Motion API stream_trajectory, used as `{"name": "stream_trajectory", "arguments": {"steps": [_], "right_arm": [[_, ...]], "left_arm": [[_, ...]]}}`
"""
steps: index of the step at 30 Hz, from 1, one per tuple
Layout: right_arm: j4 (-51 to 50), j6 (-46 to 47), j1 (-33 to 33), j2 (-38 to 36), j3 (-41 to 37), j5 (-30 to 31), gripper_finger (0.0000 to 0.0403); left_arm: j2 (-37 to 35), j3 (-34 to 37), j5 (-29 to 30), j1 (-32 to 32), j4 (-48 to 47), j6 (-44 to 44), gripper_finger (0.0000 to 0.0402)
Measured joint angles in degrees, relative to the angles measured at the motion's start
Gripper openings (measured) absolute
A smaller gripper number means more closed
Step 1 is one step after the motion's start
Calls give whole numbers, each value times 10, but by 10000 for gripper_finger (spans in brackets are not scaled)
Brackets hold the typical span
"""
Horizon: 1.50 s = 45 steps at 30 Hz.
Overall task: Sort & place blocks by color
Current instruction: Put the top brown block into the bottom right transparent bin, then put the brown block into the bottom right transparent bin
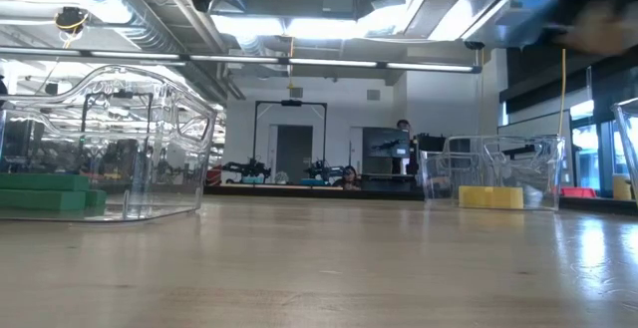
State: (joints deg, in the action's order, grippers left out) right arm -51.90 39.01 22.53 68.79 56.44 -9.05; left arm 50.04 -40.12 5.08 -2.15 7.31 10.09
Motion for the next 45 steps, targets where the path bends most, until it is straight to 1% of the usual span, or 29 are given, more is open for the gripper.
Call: {"name": "stream_trajectory", "arguments": {"steps": [3,5,7,9,11,14,17,23,26,29,34,39,45], "right_arm": [[-8,111,82,-1,-16,-17,139],[12,188,137,-3,-18,-14,139],[41,259,189,-3,-24,3,139],[62,320,233,0,-35,34,139],[73,372,262,11,-50,56,140],[103,418,278,37,-76,54,140],[163,429,275,70,-90,57,140],[228,417,270,151,-92,54,141],[222,411,270,185,-92,35,141],[217,389,270,207,-92,31,142],[216,378,270,216,-92,30,147],[216,379,270,215,-91,13,173],[217,371,270,215,-76,2,225]], "left_arm": [[0,0,0,0,0,0,260],[0,0,1,0,0,-1,260],[0,0,4,0,0,-1,260],[0,0,7,0,0,-2,260],[0,0,14,0,0,-2,260],[0,0,19,0,0,-2,260],[0,0,19,0,0,-2,260],[0,0,22,0,0,-2,260],[0,0,24,-1,0,-2,260],[-1,0,23,-1,0,10,260],[-6,-1,-7,-1,2,53,260],[-10,-2,-14,-1,4,62,260],[-10,-1,-13,-1,5,62,260]]}}
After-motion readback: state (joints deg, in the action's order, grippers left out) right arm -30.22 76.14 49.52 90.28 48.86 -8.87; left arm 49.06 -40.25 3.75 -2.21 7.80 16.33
